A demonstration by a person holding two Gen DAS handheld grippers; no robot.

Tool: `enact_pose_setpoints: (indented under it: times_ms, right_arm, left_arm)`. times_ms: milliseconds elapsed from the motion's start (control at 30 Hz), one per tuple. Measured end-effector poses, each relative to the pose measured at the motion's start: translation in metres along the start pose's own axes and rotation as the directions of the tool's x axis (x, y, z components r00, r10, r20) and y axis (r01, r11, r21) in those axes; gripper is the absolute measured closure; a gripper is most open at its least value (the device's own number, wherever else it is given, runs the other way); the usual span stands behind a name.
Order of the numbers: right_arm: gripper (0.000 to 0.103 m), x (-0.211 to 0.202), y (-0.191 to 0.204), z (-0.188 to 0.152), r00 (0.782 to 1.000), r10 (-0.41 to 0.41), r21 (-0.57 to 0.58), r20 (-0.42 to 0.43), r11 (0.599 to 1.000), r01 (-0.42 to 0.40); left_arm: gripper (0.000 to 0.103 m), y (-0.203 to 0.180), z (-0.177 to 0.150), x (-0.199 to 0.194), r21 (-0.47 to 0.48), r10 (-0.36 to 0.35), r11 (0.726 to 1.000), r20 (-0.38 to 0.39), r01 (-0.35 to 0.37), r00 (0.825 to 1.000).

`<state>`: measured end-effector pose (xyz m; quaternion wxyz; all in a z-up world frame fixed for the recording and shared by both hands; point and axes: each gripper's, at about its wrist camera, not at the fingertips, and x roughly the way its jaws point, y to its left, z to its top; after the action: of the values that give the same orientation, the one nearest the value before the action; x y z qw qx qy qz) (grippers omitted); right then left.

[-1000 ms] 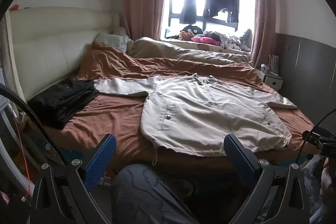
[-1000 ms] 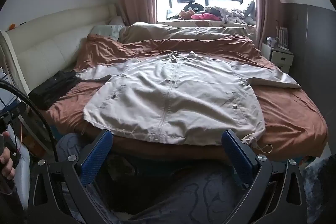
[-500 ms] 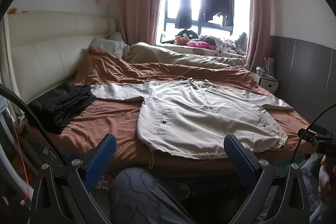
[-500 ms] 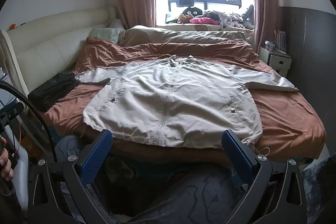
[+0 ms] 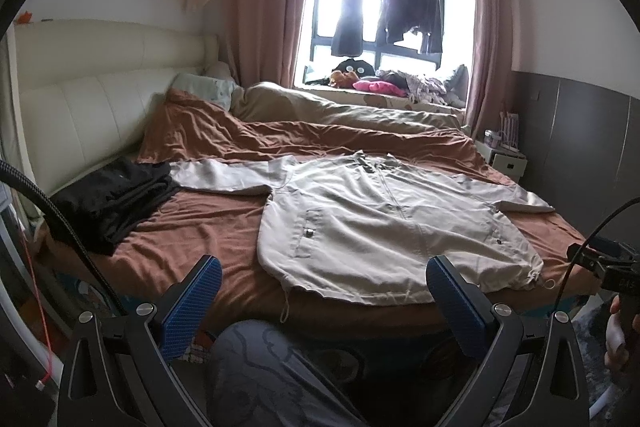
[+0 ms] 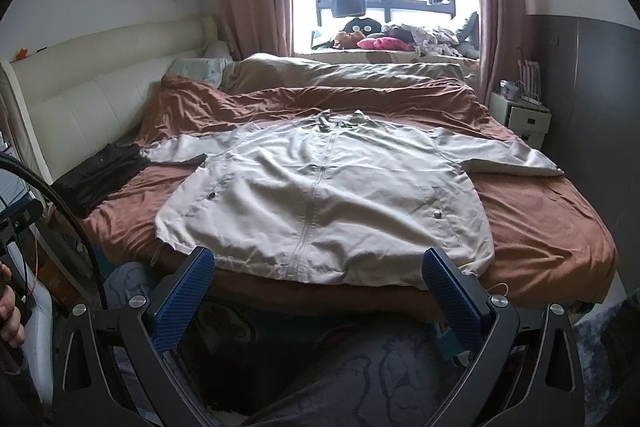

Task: Fold large clothes

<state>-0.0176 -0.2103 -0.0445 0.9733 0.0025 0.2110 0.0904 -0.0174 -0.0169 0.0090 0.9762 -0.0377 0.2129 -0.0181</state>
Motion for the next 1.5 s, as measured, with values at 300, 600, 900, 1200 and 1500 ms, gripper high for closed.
enact_pose_setpoints:
  times_ms: [300,600,900,1200,1500]
  right_arm:
    - [0.0,-0.002,-0.003,-0.001,1.0,0.001,0.02,0.02,1.0,-0.001]
    - [0.0,-0.004,0.001,0.003,1.0,0.003,0.022,0.026,1.0,-0.003]
    - [0.0,-0.004,0.004,0.006,0.999,-0.022,0.002,0.032,1.0,0.022]
    - [0.0,0.007,0.005,0.011,1.0,-0.011,-0.007,0.012,1.0,0.011]
    - [0.0,0.046,0.0,0.029,1.0,-0.011,0.023,-0.012,1.0,0.011]
  left_arm:
    - [0.0,0.006,0.002,-0.001,-0.008,0.003,1.0,0.005,-0.003,1.0]
    - [0.0,0.011,0.004,-0.007,-0.028,0.006,1.0,0.022,-0.006,1.0]
    - [0.0,0.018,0.005,-0.006,-0.045,0.007,0.999,0.028,-0.006,1.0]
    - [0.0,0.02,0.005,-0.002,-0.043,0.009,0.999,0.02,-0.008,1.0]
    - [0.0,0.038,0.02,0.039,-0.066,0.038,0.997,-0.027,-0.039,0.999]
